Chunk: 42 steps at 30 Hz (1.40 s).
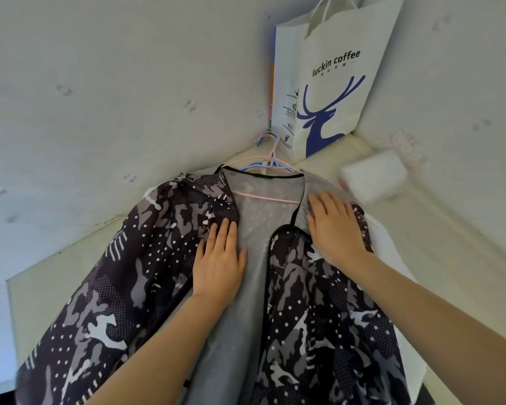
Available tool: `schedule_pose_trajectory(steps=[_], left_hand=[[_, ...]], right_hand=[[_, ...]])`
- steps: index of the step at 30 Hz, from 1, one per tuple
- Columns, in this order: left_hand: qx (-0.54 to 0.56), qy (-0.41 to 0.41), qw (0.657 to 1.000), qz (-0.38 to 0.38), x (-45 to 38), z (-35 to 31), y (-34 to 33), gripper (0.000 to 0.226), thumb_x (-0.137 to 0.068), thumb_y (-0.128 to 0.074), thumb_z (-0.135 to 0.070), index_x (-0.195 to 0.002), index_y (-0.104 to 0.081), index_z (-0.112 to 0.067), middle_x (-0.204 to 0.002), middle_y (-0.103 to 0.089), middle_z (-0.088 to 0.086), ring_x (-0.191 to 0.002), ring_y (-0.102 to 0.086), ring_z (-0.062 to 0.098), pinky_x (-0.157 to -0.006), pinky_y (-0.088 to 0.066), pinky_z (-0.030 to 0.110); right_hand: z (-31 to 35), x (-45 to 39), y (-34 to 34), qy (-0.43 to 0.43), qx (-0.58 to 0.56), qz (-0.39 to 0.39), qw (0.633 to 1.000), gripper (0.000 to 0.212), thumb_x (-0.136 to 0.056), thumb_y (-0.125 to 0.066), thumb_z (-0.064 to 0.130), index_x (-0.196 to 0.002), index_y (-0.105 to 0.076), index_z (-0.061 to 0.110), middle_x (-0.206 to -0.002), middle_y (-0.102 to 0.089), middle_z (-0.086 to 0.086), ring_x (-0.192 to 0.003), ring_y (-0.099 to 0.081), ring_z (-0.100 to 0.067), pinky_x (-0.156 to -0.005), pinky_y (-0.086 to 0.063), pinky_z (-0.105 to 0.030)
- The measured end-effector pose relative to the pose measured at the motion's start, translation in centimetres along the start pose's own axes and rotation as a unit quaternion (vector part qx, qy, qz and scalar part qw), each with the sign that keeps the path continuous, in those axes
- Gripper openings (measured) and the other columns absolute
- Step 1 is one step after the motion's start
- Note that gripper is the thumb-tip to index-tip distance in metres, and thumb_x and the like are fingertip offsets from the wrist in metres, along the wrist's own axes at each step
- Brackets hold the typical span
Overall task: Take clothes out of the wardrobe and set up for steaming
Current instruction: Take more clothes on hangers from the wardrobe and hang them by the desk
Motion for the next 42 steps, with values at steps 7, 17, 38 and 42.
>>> schedule_pose_trajectory(steps=[7, 17, 38, 42], left_hand=[[-0.004, 0.003, 1.0, -0.012, 5.6, -0.1, 1.1, 0.063, -0.095, -0.019, -0.046, -0.15, -0.027, -0.017, -0.155, -0.033, 0.006, -0.142, -0.031, 0.026, -0.113, -0.03, 0.046], [-0.032, -0.005, 0.999, 0.0, 15.9, 2.3, 0.1, 0.051, -0.083, -0.067, -0.029, -0.128, -0.057, -0.008, -0.128, -0.06, 0.017, -0.106, -0.064, 0.035, -0.091, -0.051, 0.049], [0.059, -0.277, 0.954, -0.102, 36.5, 3.4, 4.4, 0.031, -0.082, -0.051, -0.019, -0.108, -0.068, -0.013, -0.097, -0.071, 0.003, -0.104, -0.061, 0.03, -0.088, -0.051, 0.04], [0.087, -0.338, 0.934, -0.081, 40.6, 1.2, 4.5, 0.035, -0.084, -0.044, -0.022, -0.107, -0.068, -0.011, -0.094, -0.069, 0.002, -0.101, -0.06, 0.027, -0.084, -0.051, 0.038]], right_hand=[[3.6, 9.1, 0.2, -0.017, -0.05, 0.051, 0.997, 0.057, -0.101, -0.028, 0.04, -0.15, -0.023, 0.011, -0.158, -0.02, -0.01, -0.147, -0.012, -0.027, -0.119, -0.012, -0.046], [9.7, 21.3, 0.2, -0.045, -0.056, 0.082, 0.994, 0.06, -0.1, -0.03, 0.041, -0.149, -0.022, 0.008, -0.156, -0.023, -0.013, -0.146, -0.013, -0.029, -0.118, -0.011, -0.046], [21.6, 45.6, 3.2, -0.227, -0.083, -0.02, 0.97, 0.053, -0.086, -0.066, 0.028, -0.13, -0.052, 0.002, -0.122, -0.061, -0.014, -0.113, -0.059, -0.031, -0.096, -0.049, -0.045], [21.8, 51.5, 4.3, -0.285, -0.105, -0.028, 0.952, 0.053, -0.087, -0.063, 0.031, -0.131, -0.05, 0.005, -0.124, -0.06, -0.01, -0.113, -0.058, -0.029, -0.096, -0.049, -0.041]])
Point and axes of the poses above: each hand's wrist, its own x-axis away from the middle knuckle, its own y-axis out of the back of the hand, z = x × y, the point moved 10 cm from there along -x, towards the middle knuckle
